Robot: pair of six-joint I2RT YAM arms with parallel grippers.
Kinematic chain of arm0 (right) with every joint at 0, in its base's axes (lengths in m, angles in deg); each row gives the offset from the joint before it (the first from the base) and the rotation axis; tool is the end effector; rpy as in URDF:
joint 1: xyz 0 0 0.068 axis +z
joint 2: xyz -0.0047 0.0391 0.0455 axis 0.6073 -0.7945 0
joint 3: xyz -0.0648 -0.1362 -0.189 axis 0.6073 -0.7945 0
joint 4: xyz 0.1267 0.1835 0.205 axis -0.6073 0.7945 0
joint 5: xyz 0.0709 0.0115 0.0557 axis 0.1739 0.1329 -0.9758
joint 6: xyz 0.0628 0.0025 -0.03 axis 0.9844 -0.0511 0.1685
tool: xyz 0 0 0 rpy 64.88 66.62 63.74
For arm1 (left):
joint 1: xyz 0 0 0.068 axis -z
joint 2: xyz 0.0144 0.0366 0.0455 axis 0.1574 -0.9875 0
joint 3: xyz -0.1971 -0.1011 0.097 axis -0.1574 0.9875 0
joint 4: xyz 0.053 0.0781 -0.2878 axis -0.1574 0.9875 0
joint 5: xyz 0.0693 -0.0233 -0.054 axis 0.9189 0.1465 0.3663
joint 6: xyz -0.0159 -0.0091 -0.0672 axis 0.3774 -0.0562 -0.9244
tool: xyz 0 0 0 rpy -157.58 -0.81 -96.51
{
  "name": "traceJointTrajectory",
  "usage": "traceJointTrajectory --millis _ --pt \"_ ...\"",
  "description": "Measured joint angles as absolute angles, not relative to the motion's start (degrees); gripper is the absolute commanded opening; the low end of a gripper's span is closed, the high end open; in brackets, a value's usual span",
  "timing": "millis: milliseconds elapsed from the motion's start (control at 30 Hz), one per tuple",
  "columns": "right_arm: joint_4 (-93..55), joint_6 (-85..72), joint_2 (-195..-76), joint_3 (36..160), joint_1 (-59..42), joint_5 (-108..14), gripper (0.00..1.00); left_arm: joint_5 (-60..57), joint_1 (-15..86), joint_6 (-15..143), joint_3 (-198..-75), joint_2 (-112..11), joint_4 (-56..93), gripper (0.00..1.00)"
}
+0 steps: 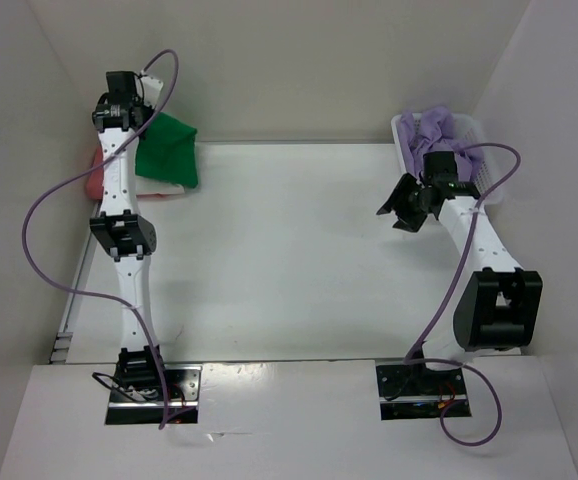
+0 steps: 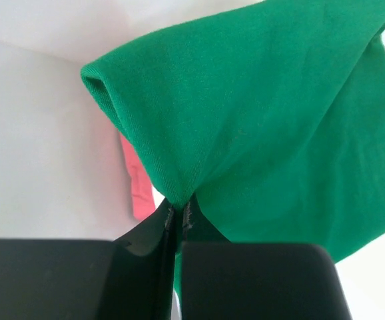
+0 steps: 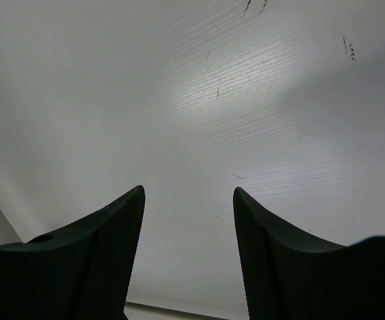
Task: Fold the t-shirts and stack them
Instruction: Put the neatly folded tshirt into the corner of the board with the left arm, then grab crumpled tshirt from bin with the right arm
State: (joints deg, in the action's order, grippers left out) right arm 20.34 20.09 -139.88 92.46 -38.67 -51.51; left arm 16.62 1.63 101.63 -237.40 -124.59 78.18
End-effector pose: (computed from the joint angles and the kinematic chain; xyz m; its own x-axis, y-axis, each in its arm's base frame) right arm 0.3694 0.0034 0.2209 -0.7378 0.5542 -0.3855 0.3707 0.8098 0.4547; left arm 0.5612 0.0830 0.3305 -0.6155 0.3517 -0.7053 -0.0031 0.8938 0.4484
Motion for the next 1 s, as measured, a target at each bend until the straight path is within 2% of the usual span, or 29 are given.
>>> traceJointTrajectory --millis 400,433,467,500,533,567,667,800,1000 --pt "21.7 20.1 -143.0 94.3 -38.3 -52.6 0.61 16.4 -3.2 101.6 -240.3 -130.0 78.2 0.00" --pt "21.9 20.1 -143.3 94.5 -38.2 -52.5 0.64 16.4 -3.3 101.6 -240.4 -130.9 78.2 0.03" --pt "22.2 20.1 -143.5 94.7 -38.0 -52.5 0.64 16.6 -3.5 101.6 -240.6 -131.9 78.1 0.09" --pt "22.3 20.0 -143.8 94.9 -37.6 -52.5 0.64 17.2 -3.7 101.6 -240.9 -132.8 77.9 0.21" --pt "22.4 20.0 -144.0 95.2 -37.3 -52.5 0.64 17.9 -3.8 101.6 -241.0 -133.7 77.5 0.25" --pt "22.5 20.0 -144.1 95.4 -36.9 -52.5 0.64 18.7 -3.9 101.7 -241.0 -134.6 77.1 0.37" --pt "22.9 19.9 -144.3 95.8 -36.2 -52.5 0.64 20.9 -4.4 101.8 -241.0 -135.7 76.2 0.58" --pt "23.3 19.9 -144.3 96.0 -35.8 -52.5 0.65 22.6 -5.6 101.3 -241.4 -135.8 75.3 0.70" --pt "24.9 19.3 -144.3 97.4 -35.7 -52.1 0.65 22.8 -6.9 101.1 -241.9 -135.7 74.7 0.72"
